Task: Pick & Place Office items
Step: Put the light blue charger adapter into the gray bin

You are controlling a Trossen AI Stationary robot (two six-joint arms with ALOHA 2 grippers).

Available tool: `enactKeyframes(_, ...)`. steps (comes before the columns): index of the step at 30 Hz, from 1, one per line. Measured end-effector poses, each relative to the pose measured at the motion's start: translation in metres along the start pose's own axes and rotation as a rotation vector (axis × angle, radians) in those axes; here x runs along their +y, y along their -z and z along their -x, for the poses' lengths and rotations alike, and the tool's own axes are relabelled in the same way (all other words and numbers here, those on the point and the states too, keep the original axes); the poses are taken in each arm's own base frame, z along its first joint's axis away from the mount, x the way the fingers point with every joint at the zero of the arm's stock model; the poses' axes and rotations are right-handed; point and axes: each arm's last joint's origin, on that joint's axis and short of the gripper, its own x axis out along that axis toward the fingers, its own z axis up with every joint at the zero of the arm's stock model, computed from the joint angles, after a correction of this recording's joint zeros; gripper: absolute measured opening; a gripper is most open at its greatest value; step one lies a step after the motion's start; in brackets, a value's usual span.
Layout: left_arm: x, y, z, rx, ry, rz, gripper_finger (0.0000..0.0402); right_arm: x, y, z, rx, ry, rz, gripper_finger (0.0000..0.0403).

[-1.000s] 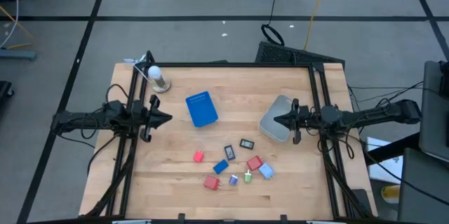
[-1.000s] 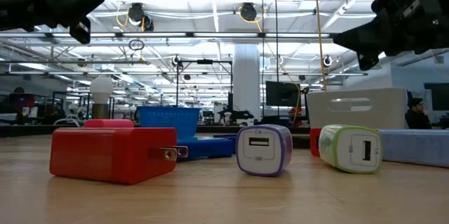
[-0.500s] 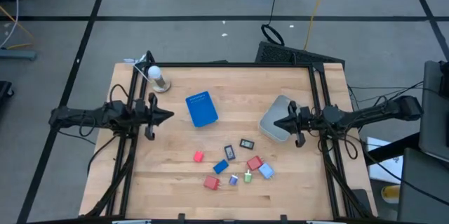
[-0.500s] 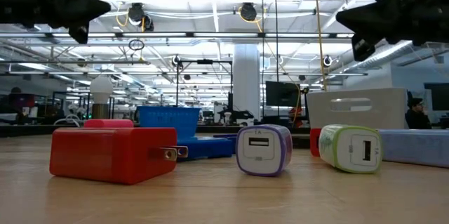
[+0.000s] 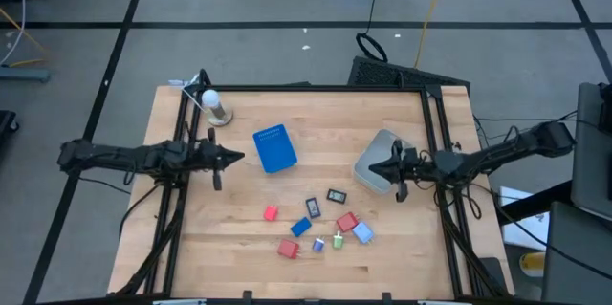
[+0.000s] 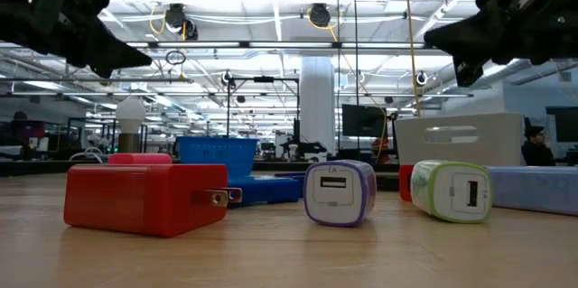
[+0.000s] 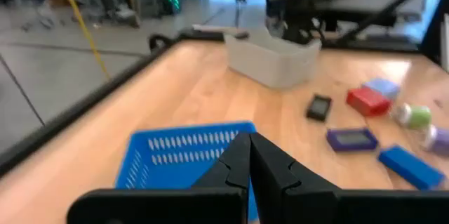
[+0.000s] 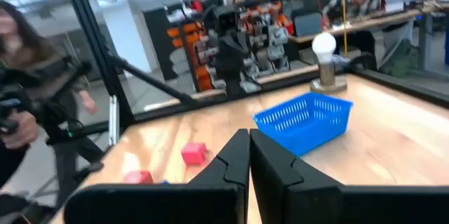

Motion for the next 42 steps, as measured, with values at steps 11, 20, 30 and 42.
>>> enactKeyframes(11,-0.004,-0.006,-0.004,-0.054,0.104,-0.001,0.0002,0.010,0.013,-0.004,0.073,-0.015,0.032,0.0004)
enactKeyframes(20,-0.004,-0.012,-0.003,-0.115,0.106,0.029,0.0012,0.040,-0.006,-0.026,0.346,-0.052,0.019,0.0004)
enactKeyframes(30,-0.004,-0.008,-0.004,-0.075,0.098,0.045,0.0017,0.071,-0.041,-0.034,0.482,-0.059,-0.152,0.0004)
enactKeyframes(42,-0.004,-0.009,-0.004,-0.078,0.099,0.046,0.0003,0.106,-0.036,-0.041,0.775,0.006,-0.334,0.0001)
